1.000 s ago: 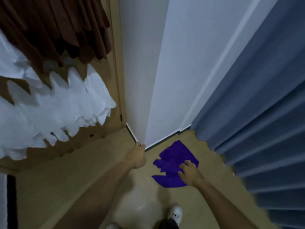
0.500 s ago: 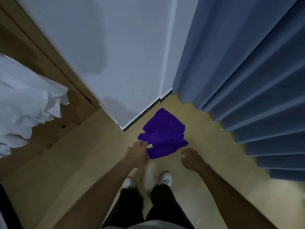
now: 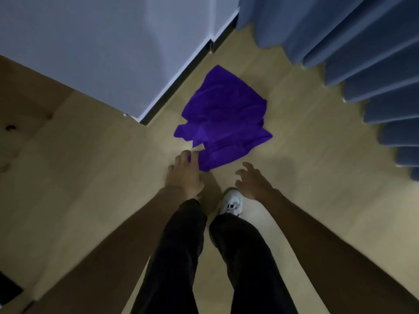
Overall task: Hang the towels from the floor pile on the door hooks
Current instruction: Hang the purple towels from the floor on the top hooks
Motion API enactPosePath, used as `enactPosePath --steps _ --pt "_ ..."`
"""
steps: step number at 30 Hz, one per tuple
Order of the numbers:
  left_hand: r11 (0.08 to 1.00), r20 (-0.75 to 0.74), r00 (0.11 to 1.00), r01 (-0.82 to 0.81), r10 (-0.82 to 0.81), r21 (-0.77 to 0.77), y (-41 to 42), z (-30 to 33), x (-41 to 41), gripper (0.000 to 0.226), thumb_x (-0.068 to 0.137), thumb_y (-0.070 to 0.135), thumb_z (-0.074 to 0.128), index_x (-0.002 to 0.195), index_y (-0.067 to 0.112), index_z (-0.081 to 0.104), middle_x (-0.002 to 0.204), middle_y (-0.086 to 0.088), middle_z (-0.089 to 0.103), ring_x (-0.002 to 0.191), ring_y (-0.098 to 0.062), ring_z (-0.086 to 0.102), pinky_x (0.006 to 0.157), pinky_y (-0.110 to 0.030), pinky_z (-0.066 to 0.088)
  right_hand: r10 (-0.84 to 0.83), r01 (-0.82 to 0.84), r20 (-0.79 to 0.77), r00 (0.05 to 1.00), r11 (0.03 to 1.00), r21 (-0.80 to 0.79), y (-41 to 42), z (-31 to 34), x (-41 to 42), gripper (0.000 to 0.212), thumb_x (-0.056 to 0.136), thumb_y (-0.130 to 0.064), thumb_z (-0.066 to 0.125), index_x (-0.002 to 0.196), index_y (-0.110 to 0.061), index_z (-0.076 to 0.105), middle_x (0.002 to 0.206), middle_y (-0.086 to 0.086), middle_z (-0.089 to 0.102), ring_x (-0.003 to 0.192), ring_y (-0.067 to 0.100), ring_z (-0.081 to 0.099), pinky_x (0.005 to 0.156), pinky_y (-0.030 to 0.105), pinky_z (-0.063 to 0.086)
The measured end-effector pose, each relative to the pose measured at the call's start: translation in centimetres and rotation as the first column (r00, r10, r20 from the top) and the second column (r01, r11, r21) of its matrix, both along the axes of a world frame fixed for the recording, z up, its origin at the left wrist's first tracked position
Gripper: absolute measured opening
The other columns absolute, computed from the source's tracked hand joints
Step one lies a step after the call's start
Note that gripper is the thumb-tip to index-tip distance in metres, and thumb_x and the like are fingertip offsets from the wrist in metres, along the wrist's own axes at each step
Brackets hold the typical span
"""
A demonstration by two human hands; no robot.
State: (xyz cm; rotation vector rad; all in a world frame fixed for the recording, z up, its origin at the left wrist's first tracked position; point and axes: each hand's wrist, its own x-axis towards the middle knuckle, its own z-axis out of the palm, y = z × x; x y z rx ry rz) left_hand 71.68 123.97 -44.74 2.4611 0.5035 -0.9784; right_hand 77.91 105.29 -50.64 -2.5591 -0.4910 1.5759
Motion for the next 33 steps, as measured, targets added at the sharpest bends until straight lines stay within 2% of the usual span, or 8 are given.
enactPosePath --steps 8,14,18,21,24,26,29,33 --pt "1.0 -0.003 1.0 -0.007 0.007 -0.025 1.2 -19.0 2.0 0.06 0.087 0.021 0.053 0.141 0.009 0.029 0.141 -0.015 0.032 0.129 -0.032 0.035 0.102 -0.044 0.037 0.04 -0.042 0.032 0.999 0.998 0.048 6.2 -19.0 4.3 0.04 0.092 -0.021 0.049 0.131 -0.015 0.052 0.159 0.006 0.006 0.139 0.034 0.029 0.112 0.04 0.031" --pt "0.999 -0.073 0.997 -0.017 0.014 -0.039 1.9 -29.0 0.8 0.062 0.088 0.022 0.053 0.143 0.009 0.027 0.146 -0.015 0.025 0.132 -0.034 0.032 0.105 -0.047 0.036 0.282 -0.264 0.091 0.955 0.949 -0.171 9.7 -30.0 8.3 0.048 0.091 -0.026 0.05 0.139 -0.025 0.044 0.158 -0.001 -0.017 0.141 0.036 0.013 0.11 0.049 0.024" --pt "0.997 -0.101 0.993 -0.068 0.064 -0.037 3.4 -31.3 -0.2 0.058 0.088 0.02 0.05 0.141 0.01 0.029 0.144 -0.013 0.026 0.129 -0.032 0.034 0.102 -0.045 0.038 0.345 -0.307 0.132 0.929 0.92 -0.243 11.3 -33.1 9.3 0.048 0.09 -0.023 0.05 0.137 -0.019 0.043 0.158 0.004 -0.002 0.138 0.035 0.017 0.109 0.048 0.026" --pt "0.989 -0.117 0.983 -0.145 0.141 -0.021 4.0 -29.7 -0.7 0.058 0.088 0.017 0.051 0.141 0.011 0.029 0.144 -0.013 0.027 0.128 -0.032 0.035 0.099 -0.043 0.039 0.307 -0.273 0.186 0.933 0.944 -0.186 11.5 -30.6 9.0 0.044 0.093 -0.02 0.044 0.135 -0.008 0.044 0.148 0.011 0.023 0.132 0.036 0.027 0.107 0.048 0.031" --pt "0.992 -0.165 0.98 -0.119 0.112 -0.036 3.0 -25.1 -1.6 0.057 0.09 0.019 0.052 0.141 0.01 0.028 0.147 -0.013 0.024 0.129 -0.03 0.035 0.099 -0.041 0.039 0.285 -0.267 0.198 0.938 0.957 -0.114 10.4 -25.1 8.6 0.042 0.095 -0.015 0.042 0.132 0.005 0.041 0.139 0.021 0.035 0.128 0.04 0.035 0.105 0.046 0.033" --pt "0.992 -0.178 0.98 -0.104 0.089 -0.073 2.2 -20.8 -2.3 0.057 0.091 0.019 0.052 0.142 0.012 0.027 0.147 -0.011 0.024 0.129 -0.028 0.035 0.101 -0.041 0.039 0.197 -0.19 0.204 0.959 0.98 -0.054 9.6 -20.2 8.4 0.037 0.094 -0.012 0.044 0.123 0.009 0.049 0.131 0.025 0.046 0.122 0.04 0.044 0.101 0.041 0.037" --pt "0.99 -0.165 0.983 -0.103 0.085 -0.1 2.0 -13.4 -2.1 0.052 0.092 0.02 0.047 0.14 0.014 0.029 0.143 -0.009 0.029 0.129 -0.028 0.035 0.101 -0.042 0.039 0.058 -0.071 0.175 0.983 0.995 0.069 8.5 -11.1 8.7 0.029 0.086 -0.009 0.054 0.109 0.008 0.062 0.117 0.024 0.059 0.113 0.036 0.053 0.093 0.033 0.035" --pt "0.988 -0.08 0.991 -0.118 0.111 -0.099 3.6 -1.9 1.1 0.054 0.092 0.021 0.047 0.141 0.013 0.028 0.143 -0.01 0.031 0.133 -0.029 0.033 0.103 -0.041 0.036 -0.138 0.11 0.122 0.983 0.972 0.207 8.4 2.5 10.4 0.029 0.077 -0.002 0.06 0.105 -0.007 0.058 0.109 0.015 0.062 0.097 0.026 0.057 0.072 0.025 0.036"
